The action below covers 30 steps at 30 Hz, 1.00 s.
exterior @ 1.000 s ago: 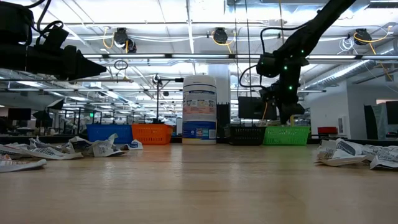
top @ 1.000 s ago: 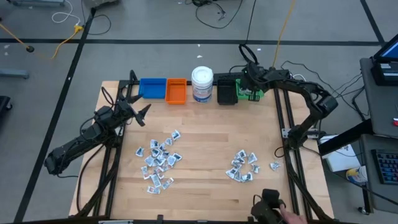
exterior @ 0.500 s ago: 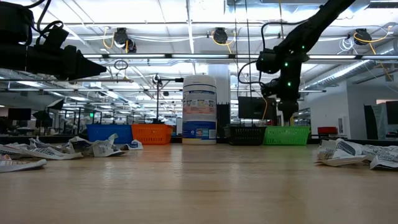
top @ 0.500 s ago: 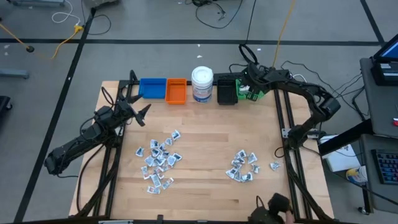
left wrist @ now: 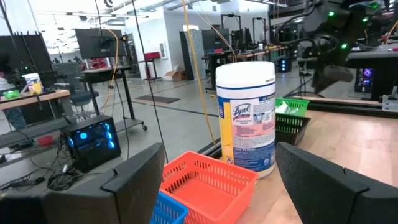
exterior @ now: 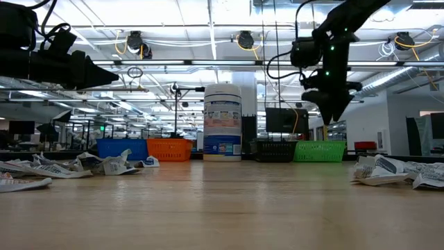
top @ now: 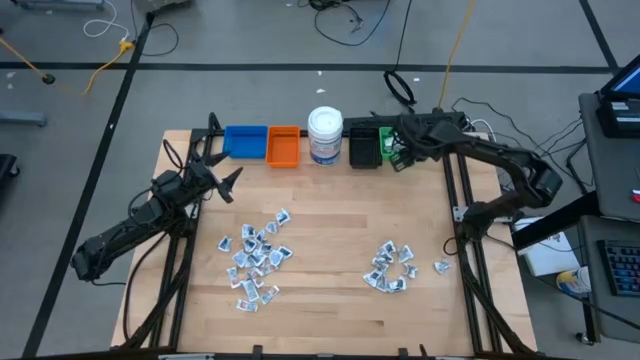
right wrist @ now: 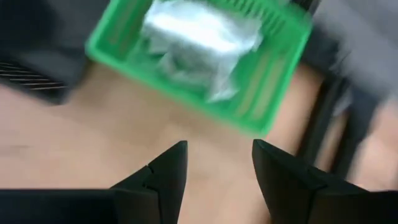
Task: Pick & Place First Aid Supplies
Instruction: Put the towelette pack into the black bin
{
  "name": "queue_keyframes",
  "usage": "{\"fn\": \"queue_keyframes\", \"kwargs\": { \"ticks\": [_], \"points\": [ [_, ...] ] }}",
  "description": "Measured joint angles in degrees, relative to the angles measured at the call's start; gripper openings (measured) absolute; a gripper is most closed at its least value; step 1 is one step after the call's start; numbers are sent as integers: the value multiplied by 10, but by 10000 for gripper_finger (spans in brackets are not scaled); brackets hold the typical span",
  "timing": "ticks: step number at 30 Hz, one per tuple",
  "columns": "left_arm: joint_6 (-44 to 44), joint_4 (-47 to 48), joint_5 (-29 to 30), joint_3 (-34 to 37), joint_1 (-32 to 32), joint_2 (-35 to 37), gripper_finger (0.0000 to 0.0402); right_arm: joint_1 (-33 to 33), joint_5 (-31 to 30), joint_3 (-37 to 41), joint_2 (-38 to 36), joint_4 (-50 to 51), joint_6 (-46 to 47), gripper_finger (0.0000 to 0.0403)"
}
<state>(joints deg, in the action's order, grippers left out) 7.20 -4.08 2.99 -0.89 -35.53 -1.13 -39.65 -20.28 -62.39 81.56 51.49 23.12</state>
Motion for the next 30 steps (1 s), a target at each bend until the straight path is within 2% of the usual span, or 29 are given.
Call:
{"fn": "queue_keyframes", "kwargs": {
  "ticks": [5,8,10,16,22,26,30],
  "points": [
    [0,0,0,0,0,0,310,24,88,0,-15,61,234,174],
    [0,0,0,0,0,0,310,46,129,0,-17,78,313,174],
    [0,0,0,0,0,0,310,62,146,0,-17,79,342,174],
    [0,0,0,0,0,0,310,118,145,0,-20,92,405,174],
    [0,0,0,0,0,0,310,231,151,0,-26,118,437,172],
    [0,0,0,0,0,0,310,316,176,0,-25,122,444,173],
    [0,0,0,0,0,0,310,403,176,0,-29,122,512,171]
  ]
}}
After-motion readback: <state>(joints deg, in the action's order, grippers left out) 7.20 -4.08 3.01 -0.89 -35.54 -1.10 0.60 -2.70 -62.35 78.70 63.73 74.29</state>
